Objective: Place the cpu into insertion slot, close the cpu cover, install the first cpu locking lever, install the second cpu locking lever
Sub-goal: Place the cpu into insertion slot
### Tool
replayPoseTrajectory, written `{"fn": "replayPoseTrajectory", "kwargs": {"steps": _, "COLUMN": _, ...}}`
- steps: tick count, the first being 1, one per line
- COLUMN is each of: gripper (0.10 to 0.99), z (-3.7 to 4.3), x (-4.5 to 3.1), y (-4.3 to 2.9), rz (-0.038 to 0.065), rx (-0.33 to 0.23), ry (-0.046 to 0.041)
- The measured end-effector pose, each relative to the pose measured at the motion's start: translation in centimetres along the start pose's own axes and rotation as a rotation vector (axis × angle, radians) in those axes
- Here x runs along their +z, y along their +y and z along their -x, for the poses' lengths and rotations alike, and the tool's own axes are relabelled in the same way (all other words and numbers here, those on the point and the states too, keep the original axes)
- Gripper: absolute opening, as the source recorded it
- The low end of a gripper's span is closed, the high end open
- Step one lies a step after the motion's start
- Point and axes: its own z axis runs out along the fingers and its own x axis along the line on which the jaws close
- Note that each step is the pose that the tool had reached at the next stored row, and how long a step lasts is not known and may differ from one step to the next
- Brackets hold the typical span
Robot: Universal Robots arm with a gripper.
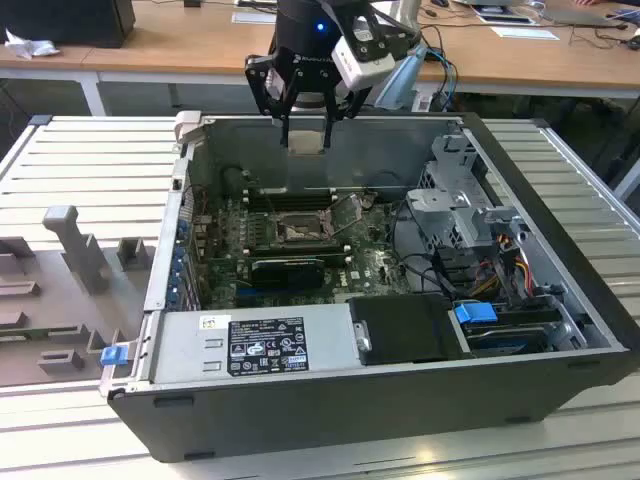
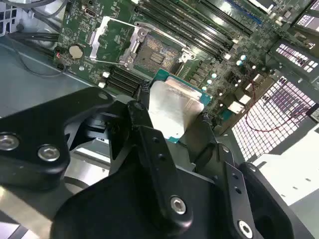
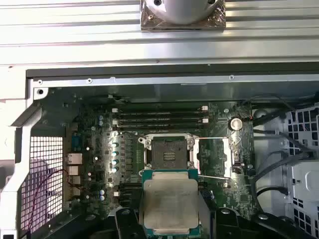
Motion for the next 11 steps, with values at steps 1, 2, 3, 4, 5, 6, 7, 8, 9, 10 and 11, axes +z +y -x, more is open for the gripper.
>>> {"fn": "replayPoseTrajectory", "kwargs": {"steps": 1, "gripper": 0.529, "z": 0.0, "x": 0.0, "y": 0.0, "rz": 0.0, "rx": 0.0, "ry": -0.0001}}
{"fn": "replayPoseTrajectory", "kwargs": {"steps": 2, "gripper": 0.529, "z": 0.0, "x": 0.0, "y": 0.0, "rz": 0.0, "rx": 0.026, "ry": -0.0023}}
{"fn": "replayPoseTrajectory", "kwargs": {"steps": 3, "gripper": 0.529, "z": 0.0, "x": 0.02, "y": 0.0, "rz": 0.001, "rx": 0.056, "ry": -0.005}}
{"fn": "replayPoseTrajectory", "kwargs": {"steps": 4, "gripper": 0.529, "z": 0.0, "x": 0.04, "y": 0.0, "rz": 0.001, "rx": 0.063, "ry": -0.0055}}
{"fn": "replayPoseTrajectory", "kwargs": {"steps": 5, "gripper": 0.529, "z": 0.0, "x": 0.08, "y": -0.01, "rz": 0.001, "rx": 0.064, "ry": -0.0054}}
{"fn": "replayPoseTrajectory", "kwargs": {"steps": 6, "gripper": 0.529, "z": 0.0, "x": 0.16, "y": -0.02, "rz": 0.001, "rx": 0.064, "ry": -0.0053}}
{"fn": "replayPoseTrajectory", "kwargs": {"steps": 7, "gripper": 0.529, "z": 0.0, "x": 0.3, "y": -0.04, "rz": 0.001, "rx": 0.064, "ry": -0.0047}}
{"fn": "replayPoseTrajectory", "kwargs": {"steps": 8, "gripper": 0.529, "z": 0.0, "x": 0.37, "y": -0.04, "rz": 0.001, "rx": 0.064, "ry": -0.0046}}
{"fn": "replayPoseTrajectory", "kwargs": {"steps": 9, "gripper": 0.529, "z": 0.01, "x": 0.39, "y": -0.04, "rz": 0.0, "rx": 0.067, "ry": -0.0048}}
{"fn": "replayPoseTrajectory", "kwargs": {"steps": 10, "gripper": 0.529, "z": 0.01, "x": 0.4, "y": -0.05, "rz": -0.001, "rx": 0.077, "ry": -0.0057}}
{"fn": "replayPoseTrajectory", "kwargs": {"steps": 11, "gripper": 0.529, "z": 0.01, "x": 0.41, "y": -0.05, "rz": 0.0, "rx": 0.089, "ry": -0.0068}}
